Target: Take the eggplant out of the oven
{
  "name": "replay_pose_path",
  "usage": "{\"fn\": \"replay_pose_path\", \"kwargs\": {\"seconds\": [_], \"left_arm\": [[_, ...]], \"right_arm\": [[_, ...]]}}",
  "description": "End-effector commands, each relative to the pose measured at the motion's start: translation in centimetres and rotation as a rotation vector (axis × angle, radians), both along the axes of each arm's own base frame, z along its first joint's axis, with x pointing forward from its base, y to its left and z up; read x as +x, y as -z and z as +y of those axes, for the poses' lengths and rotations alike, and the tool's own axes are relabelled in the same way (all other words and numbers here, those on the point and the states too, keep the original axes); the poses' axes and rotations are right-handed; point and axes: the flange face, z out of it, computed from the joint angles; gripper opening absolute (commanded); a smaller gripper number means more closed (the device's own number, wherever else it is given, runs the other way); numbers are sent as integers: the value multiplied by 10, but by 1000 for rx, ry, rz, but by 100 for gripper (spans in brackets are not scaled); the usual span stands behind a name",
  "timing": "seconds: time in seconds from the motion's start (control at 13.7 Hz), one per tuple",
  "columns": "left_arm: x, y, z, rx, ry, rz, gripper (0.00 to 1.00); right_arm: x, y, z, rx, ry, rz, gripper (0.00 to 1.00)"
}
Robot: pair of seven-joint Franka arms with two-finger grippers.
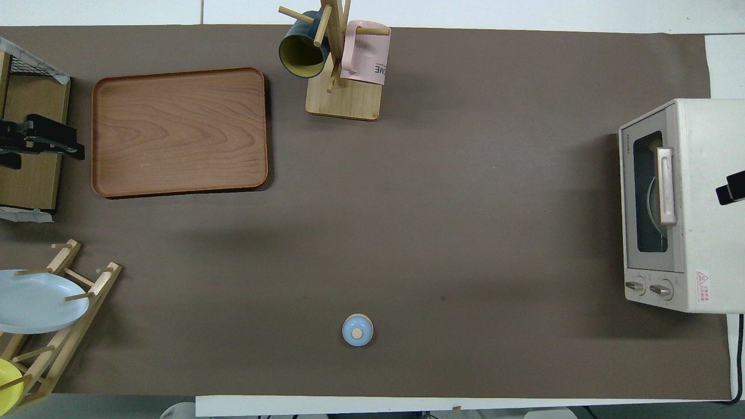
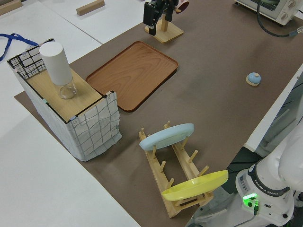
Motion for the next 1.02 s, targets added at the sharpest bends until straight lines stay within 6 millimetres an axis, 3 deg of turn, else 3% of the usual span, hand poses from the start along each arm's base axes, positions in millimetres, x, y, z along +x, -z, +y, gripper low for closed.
{"fn": "replay_pose_path", "kwargs": {"seconds": [0.0,0.36,0.51,0.58,0.66,0.73,0.88,0.95], "left_arm": [[-3,-5,12,9,40,-9,100],[-9,-6,15,9,25,-1,100],[-9,-5,15,10,25,1,100],[-9,-5,15,10,23,4,100],[-9,-5,15,10,23,4,100],[-9,-5,15,10,23,5,100],[-9,-5,15,10,23,4,100],[-9,-5,15,10,25,4,100]], "right_arm": [[0,-3,2,23,11,3,100],[-7,-3,-2,22,10,2,100],[-8,6,5,24,-8,15,99],[-8,11,8,33,-17,9,68],[-8,18,11,32,-26,-5,25],[-12,30,21,31,-39,-20,0],[-18,70,16,10,-53,-45,0],[-10,86,13,-36,-65,-33,0]]}}
